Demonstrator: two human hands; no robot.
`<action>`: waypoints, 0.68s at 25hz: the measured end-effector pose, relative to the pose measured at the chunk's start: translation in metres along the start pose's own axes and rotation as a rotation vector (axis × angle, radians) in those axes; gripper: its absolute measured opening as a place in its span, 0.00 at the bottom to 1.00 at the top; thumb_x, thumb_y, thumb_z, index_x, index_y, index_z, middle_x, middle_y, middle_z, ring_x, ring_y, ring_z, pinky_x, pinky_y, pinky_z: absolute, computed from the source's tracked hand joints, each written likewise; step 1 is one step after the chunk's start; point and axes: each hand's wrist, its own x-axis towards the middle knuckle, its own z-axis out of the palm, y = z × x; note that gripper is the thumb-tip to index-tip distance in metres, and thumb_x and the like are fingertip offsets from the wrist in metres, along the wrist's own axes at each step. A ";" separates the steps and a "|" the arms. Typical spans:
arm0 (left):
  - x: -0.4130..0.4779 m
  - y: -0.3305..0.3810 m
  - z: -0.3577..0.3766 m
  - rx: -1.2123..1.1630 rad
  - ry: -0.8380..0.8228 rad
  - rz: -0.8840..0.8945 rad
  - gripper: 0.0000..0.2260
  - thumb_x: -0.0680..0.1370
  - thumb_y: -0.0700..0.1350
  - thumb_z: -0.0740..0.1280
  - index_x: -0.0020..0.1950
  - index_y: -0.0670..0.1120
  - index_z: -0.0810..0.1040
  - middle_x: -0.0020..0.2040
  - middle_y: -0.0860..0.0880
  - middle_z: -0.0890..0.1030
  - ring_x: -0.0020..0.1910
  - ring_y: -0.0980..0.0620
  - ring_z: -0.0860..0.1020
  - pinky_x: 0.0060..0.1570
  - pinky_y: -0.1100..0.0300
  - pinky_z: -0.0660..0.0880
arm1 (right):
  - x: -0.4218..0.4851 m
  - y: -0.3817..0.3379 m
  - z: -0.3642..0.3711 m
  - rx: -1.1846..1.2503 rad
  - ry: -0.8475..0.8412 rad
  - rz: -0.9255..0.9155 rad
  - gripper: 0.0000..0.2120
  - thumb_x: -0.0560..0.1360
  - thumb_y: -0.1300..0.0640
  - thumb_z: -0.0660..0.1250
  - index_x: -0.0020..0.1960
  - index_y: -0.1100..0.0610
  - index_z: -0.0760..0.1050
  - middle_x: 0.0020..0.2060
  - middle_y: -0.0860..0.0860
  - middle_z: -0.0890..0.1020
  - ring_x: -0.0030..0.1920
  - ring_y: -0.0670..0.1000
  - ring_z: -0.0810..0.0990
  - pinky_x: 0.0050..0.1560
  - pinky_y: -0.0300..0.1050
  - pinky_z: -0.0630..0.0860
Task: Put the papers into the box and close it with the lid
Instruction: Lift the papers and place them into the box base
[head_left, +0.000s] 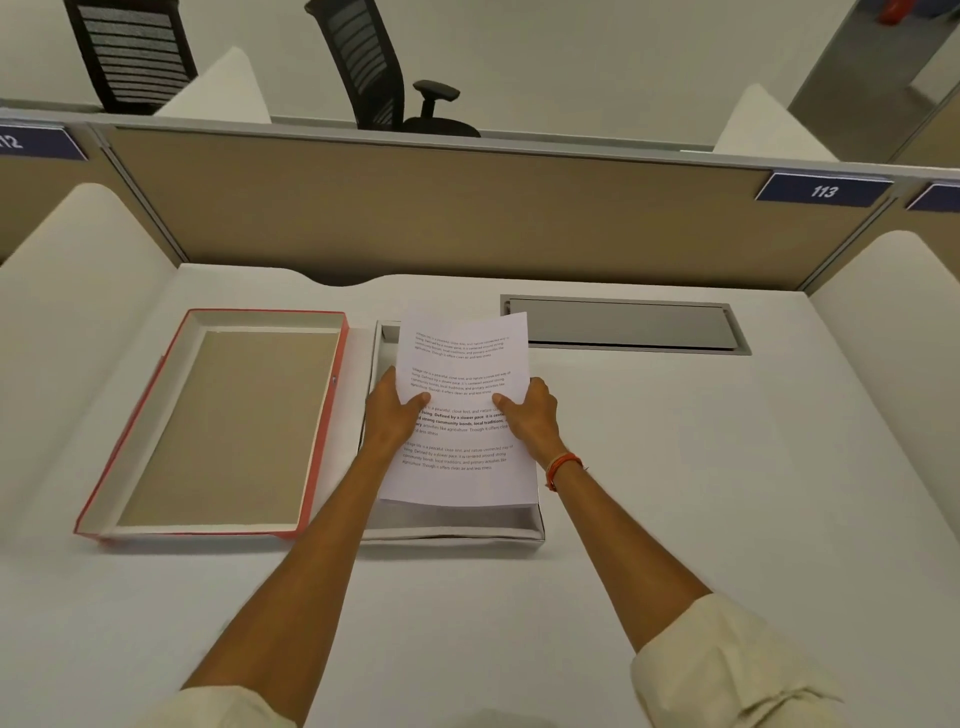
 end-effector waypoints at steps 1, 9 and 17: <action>0.003 -0.004 -0.001 0.004 -0.006 -0.009 0.21 0.77 0.44 0.70 0.68 0.42 0.70 0.67 0.41 0.77 0.63 0.40 0.78 0.60 0.46 0.76 | 0.002 0.001 0.004 -0.008 -0.001 0.006 0.22 0.76 0.57 0.70 0.64 0.64 0.67 0.62 0.59 0.77 0.60 0.58 0.78 0.50 0.41 0.74; 0.019 -0.027 0.005 0.002 -0.003 -0.061 0.21 0.77 0.43 0.70 0.68 0.43 0.70 0.67 0.42 0.77 0.63 0.40 0.78 0.59 0.47 0.76 | 0.018 0.010 0.030 -0.091 -0.016 0.055 0.20 0.77 0.59 0.68 0.64 0.65 0.66 0.63 0.60 0.76 0.62 0.59 0.78 0.55 0.44 0.76; 0.025 -0.042 0.015 -0.022 0.025 -0.071 0.19 0.77 0.42 0.69 0.67 0.43 0.72 0.66 0.42 0.78 0.62 0.41 0.78 0.53 0.53 0.76 | 0.029 0.016 0.043 -0.209 -0.021 0.054 0.15 0.79 0.59 0.65 0.61 0.64 0.67 0.60 0.60 0.78 0.57 0.57 0.80 0.49 0.42 0.75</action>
